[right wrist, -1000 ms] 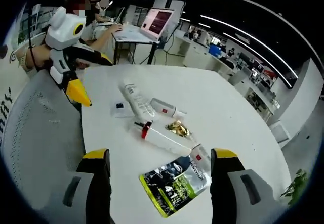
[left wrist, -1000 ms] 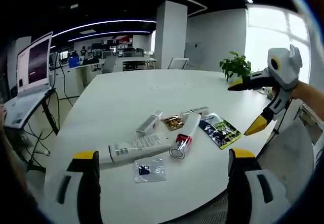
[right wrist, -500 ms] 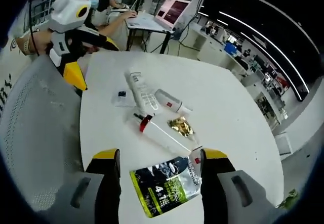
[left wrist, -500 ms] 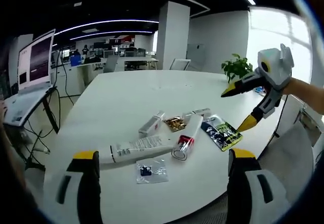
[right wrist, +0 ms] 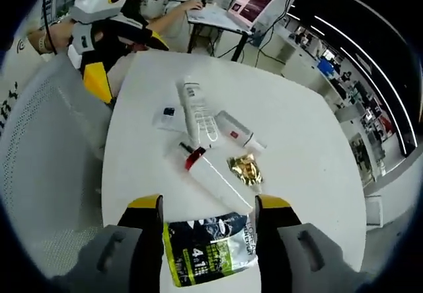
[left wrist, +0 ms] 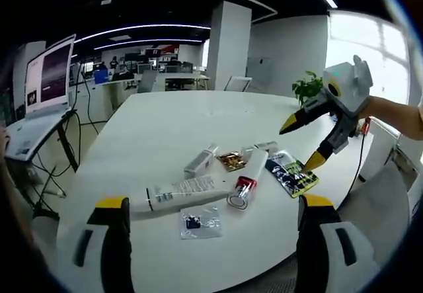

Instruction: Arrange the skincare products in the storage area until every visible bottle or jar stands upright without overlapping.

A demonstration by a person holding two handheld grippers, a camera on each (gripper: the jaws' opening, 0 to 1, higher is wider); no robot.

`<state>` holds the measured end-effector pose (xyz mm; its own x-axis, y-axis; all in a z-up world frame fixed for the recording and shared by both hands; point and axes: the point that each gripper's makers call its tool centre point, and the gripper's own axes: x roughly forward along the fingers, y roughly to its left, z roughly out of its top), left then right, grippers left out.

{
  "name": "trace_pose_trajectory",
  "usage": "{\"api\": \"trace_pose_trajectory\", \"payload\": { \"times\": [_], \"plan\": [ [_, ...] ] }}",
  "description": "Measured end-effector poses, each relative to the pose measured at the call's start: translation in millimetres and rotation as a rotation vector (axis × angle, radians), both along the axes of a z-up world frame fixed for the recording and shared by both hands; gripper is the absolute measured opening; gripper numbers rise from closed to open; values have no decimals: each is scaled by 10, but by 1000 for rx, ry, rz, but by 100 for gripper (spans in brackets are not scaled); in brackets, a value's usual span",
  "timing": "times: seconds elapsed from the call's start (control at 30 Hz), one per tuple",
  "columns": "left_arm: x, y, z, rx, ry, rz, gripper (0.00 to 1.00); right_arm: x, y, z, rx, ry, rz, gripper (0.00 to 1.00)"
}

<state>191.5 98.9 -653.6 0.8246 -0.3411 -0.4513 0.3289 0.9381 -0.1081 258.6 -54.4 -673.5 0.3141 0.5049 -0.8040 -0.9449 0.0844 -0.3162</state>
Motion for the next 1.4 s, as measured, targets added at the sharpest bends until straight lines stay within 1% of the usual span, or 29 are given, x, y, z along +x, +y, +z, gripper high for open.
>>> {"api": "trace_pose_trajectory", "payload": {
  "times": [0.1,0.13,0.2,0.27,0.3,0.37,0.4,0.47,0.5,0.57,0.6,0.63,0.8,0.9,0.97,1.03,1.1,1.17,1.2,1.3,1.4],
  "plan": [
    [2,11,-4,1,2,3,99,35,37,-7,-7,6,19,54],
    [2,14,-5,0,3,4,99,43,39,-16,-23,5,25,55],
    [4,19,-7,-1,3,6,99,103,56,-27,-36,-14,46,54],
    [7,31,-18,-3,6,9,99,121,64,-62,-47,10,42,53],
    [11,39,-24,-4,7,12,99,122,81,-69,-46,7,57,52],
    [15,45,-34,-5,9,13,99,137,96,-98,-75,-1,90,51],
    [16,48,-37,-5,10,13,99,144,126,-104,-82,-11,116,51],
    [21,51,-51,-5,13,14,99,157,149,-127,-92,-4,124,53],
    [23,54,-58,-6,15,16,99,167,179,-137,-93,-12,151,52],
    [24,54,-66,-5,16,15,99,149,191,-171,-106,12,161,52],
    [24,55,-76,-5,20,15,99,163,207,-180,-106,15,166,51],
    [26,56,-82,-5,22,16,99,166,227,-201,-116,13,190,51],
    [26,67,-106,-1,30,15,99,206,267,-321,-166,22,249,48],
    [33,85,-108,-2,32,23,99,189,279,-397,-188,58,272,50],
    [32,91,-114,-1,33,25,99,214,287,-460,-211,62,297,49],
    [27,97,-133,5,38,24,99,236,293,-497,-217,68,295,48],
    [23,99,-146,4,42,25,99,246,308,-528,-222,73,311,48],
    [22,101,-154,2,45,27,99,300,312,-562,-239,75,316,48],
    [21,101,-157,1,46,27,99,290,319,-591,-250,75,335,48],
    [21,99,-172,1,51,27,99,259,329,-646,-270,94,346,46],
    [26,109,-180,-1,54,31,99,258,350,-711,-295,94,372,45]
  ]
}}
